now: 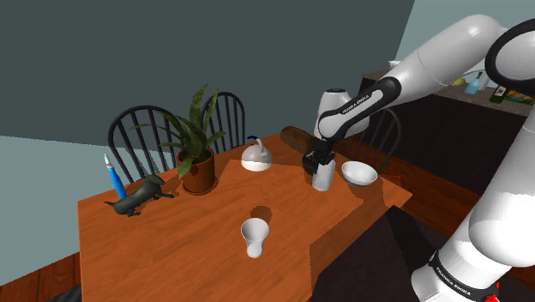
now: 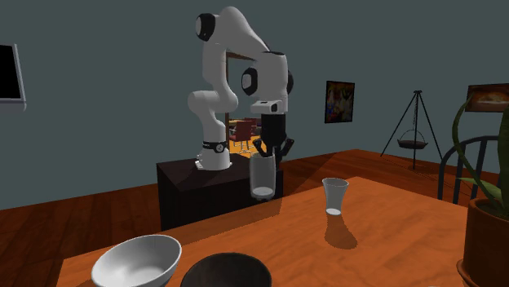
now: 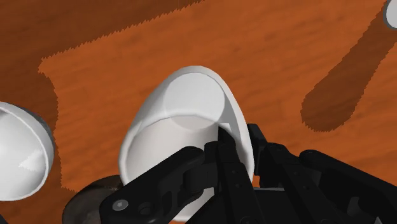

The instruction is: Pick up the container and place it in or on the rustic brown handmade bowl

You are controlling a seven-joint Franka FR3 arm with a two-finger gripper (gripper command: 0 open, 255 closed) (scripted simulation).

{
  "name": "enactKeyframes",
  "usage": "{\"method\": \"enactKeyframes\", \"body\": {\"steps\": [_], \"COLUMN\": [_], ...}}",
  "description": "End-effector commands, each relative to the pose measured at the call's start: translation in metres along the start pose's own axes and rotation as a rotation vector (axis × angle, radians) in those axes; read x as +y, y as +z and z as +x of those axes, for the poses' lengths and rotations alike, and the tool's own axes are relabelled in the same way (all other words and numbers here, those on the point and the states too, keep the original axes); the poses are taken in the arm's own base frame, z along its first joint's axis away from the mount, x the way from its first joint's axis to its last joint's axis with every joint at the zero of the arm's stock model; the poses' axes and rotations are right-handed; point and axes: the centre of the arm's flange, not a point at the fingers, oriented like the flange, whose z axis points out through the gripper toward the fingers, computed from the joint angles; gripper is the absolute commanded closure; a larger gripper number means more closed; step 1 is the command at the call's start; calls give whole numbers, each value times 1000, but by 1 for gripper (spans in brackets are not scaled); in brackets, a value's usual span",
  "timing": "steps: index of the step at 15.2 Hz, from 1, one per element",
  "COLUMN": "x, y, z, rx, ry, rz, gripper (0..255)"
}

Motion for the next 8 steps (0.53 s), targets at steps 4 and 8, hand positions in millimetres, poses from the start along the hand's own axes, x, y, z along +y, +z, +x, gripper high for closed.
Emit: {"method": "enactKeyframes", "body": {"steps": [4, 8], "x": [5, 31], "y": [-20, -27], "z": [12, 58], "rx": [0, 0], "ry": [0, 0], "rz": [0, 0], "gripper": [255, 255]}}
